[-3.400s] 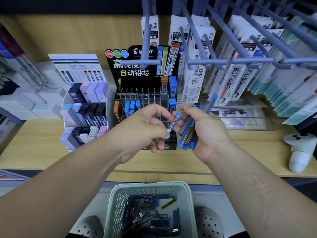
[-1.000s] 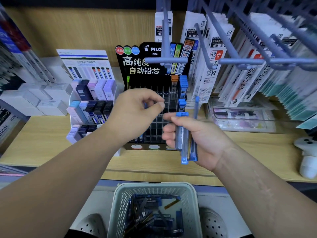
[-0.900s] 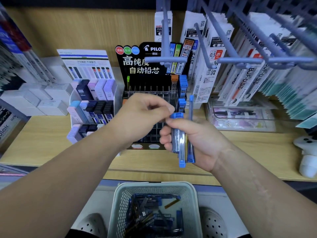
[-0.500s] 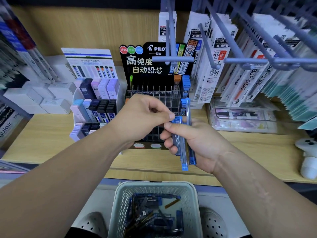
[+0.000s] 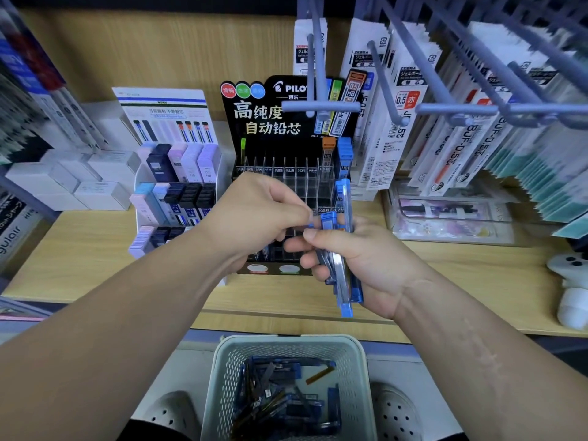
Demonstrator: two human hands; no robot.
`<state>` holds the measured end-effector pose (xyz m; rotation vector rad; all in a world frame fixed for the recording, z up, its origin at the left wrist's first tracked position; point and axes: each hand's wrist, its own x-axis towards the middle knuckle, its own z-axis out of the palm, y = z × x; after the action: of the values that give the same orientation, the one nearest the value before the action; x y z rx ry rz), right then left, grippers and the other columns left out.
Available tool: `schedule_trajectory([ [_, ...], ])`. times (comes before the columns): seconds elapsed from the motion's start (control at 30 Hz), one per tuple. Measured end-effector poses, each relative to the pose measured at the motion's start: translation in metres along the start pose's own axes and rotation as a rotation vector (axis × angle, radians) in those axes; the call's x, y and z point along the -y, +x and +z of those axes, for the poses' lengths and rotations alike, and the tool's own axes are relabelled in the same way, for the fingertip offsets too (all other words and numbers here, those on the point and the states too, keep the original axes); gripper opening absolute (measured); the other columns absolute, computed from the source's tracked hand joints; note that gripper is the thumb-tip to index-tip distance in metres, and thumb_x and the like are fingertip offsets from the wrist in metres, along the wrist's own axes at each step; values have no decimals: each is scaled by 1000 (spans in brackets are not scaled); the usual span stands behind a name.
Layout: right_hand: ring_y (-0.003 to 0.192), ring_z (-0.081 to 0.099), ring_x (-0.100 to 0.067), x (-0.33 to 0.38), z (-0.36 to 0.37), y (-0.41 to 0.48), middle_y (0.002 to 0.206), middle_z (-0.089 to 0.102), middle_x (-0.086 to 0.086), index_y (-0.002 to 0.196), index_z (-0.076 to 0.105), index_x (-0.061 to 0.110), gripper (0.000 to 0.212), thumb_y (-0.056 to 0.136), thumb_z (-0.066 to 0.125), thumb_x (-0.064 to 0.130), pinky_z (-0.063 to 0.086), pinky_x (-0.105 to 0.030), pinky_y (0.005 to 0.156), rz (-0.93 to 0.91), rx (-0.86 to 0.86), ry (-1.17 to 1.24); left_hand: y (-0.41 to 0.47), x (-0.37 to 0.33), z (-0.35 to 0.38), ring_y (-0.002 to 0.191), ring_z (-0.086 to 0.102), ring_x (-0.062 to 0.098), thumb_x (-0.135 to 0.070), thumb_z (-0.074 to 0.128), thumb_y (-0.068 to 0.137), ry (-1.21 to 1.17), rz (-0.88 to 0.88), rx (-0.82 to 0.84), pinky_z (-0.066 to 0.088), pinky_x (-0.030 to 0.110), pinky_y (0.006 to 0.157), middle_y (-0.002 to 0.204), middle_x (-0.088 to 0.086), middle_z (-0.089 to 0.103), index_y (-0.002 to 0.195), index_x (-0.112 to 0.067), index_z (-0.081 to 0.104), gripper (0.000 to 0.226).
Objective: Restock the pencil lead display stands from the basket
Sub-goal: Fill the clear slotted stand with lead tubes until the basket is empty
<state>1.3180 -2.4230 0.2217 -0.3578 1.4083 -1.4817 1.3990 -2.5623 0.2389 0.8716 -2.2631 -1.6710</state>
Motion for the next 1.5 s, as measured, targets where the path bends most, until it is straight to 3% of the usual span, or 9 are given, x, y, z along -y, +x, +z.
schedule_trajectory([
  [0.17,72,74,-15,4,-2,-1,90,78,-13,106,69,7,15,96,61,1,54,-21,55,-18,-47,83,2,5,0,54,52,13,-9,73,79,-52,-36,-11,41,24,46,55,4,60,75,-8,77,6],
  [0.27,72,75,-14,4,-2,-1,87,78,-11,99,72,9,15,95,61,-2,55,-21,55,-50,-64,54,2,7,0,54,52,13,-23,81,74,-85,-53,4,42,24,46,57,4,62,73,-9,76,14],
  [0.6,73,76,-19,4,1,2,91,78,-15,114,71,11,24,96,60,1,55,-22,54,-20,-135,198,7,11,0,50,48,13,-15,72,88,-203,-205,35,36,24,45,63,6,62,83,-6,72,11],
  [0.83,58,68,-13,3,-6,6,81,75,-12,108,73,3,17,99,58,4,53,-17,49,139,-258,483,16,9,-21,46,53,11,-15,66,94,-450,-163,-215,38,21,42,68,5,69,87,-8,68,10],
  [0.97,52,56,-9,1,-9,8,72,70,-8,111,71,2,18,100,56,3,45,-16,44,134,-244,486,20,13,-36,49,57,14,-14,69,92,-132,122,-390,42,25,46,67,3,70,81,-15,72,12],
  [1.17,50,50,-8,-1,-12,10,69,66,-5,112,70,2,19,99,57,2,41,-17,43,114,-246,448,22,24,-38,53,58,6,-19,74,89,284,280,-266,47,20,57,67,-5,67,79,-22,73,11],
  [1.33,50,49,-7,0,-14,10,70,65,-5,112,71,3,18,98,58,3,42,-17,44,106,-252,443,25,27,-35,53,54,0,-19,74,89,381,355,-280,40,8,56,62,-15,62,81,-24,75,9],
  [1.43,50,49,-7,0,-15,10,70,65,-5,113,70,3,19,98,58,3,42,-17,43,104,-250,438,28,32,-34,58,53,-2,-21,76,88,451,391,-274,41,12,60,62,-20,60,82,-23,77,6],
  [1.5,50,50,-7,0,-16,10,70,65,-4,113,70,4,19,98,59,4,42,-17,44,104,-247,447,29,36,-32,67,55,-1,-21,78,85,540,446,-277,49,24,68,70,-16,62,82,-19,79,4],
])
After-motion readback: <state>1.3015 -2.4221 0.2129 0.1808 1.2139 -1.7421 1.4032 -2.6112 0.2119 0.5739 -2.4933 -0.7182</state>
